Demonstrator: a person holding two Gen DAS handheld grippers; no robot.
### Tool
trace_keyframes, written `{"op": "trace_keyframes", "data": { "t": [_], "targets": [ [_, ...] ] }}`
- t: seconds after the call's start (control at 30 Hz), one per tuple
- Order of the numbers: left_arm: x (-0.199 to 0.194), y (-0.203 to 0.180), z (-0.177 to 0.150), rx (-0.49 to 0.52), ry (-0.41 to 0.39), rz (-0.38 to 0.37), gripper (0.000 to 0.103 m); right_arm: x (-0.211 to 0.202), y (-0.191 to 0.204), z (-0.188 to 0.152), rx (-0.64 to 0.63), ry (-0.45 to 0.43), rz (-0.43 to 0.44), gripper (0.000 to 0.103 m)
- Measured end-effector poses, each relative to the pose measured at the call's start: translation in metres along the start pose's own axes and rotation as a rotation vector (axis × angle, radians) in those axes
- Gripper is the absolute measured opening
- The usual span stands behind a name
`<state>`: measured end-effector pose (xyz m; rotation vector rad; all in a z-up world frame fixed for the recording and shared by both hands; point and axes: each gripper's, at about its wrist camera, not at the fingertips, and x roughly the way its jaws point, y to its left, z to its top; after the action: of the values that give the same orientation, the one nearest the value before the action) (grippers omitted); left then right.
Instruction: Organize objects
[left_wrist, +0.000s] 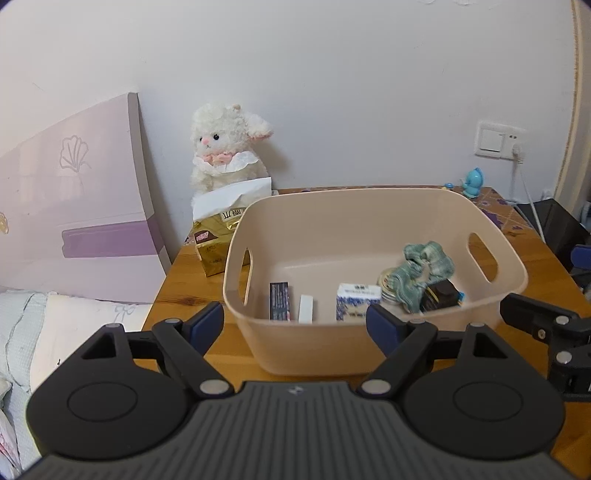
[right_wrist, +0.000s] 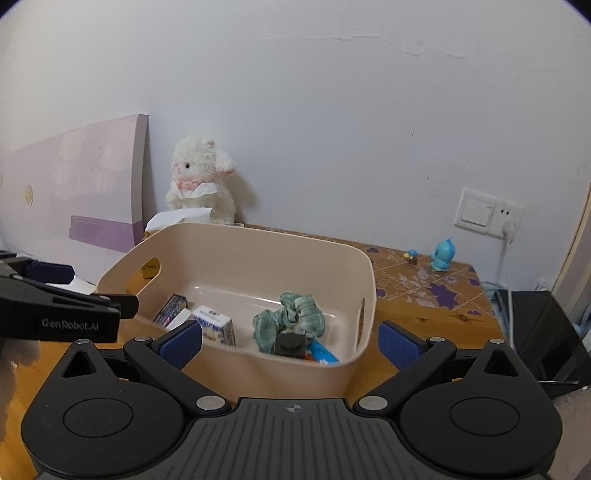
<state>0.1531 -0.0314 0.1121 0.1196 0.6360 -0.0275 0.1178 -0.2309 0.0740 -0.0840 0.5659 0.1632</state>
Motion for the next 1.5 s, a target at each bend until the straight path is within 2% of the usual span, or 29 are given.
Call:
{"op": "trace_keyframes", "data": {
  "t": [0.3,0.73,0.97,1.17,1.5],
  "targets": [
    [-0.041,-0.004,-0.03,0.018,-0.064,-0.008,0.086,-0.037,0.003,-0.024,0.062,0.015,0.059,0.103],
    [-0.075,-0.011,-0.076,0.055,-0.09,0.007,0.089,-0.08,-0.015,-0.067,0.136,0.016,0.088,0.103],
    [-0.087,-0.013,-0.092,0.011,-0.086,-0.031,0.089,-0.092,-0.014,-0.074,0.128,0.011,0.094,0.103],
    [-0.103,-0.016,-0.102,0.014,-0.116,-0.048,0.089,-0.098,-0.011,-0.084,0.138,0.011,0.123,0.103],
    [-0.125,-0.019,-0.113,-0.002,-0.143,-0.079,0.089,-0.102,-0.012,-0.099,0.149,0.02,0.12,0.103]
  ]
}}
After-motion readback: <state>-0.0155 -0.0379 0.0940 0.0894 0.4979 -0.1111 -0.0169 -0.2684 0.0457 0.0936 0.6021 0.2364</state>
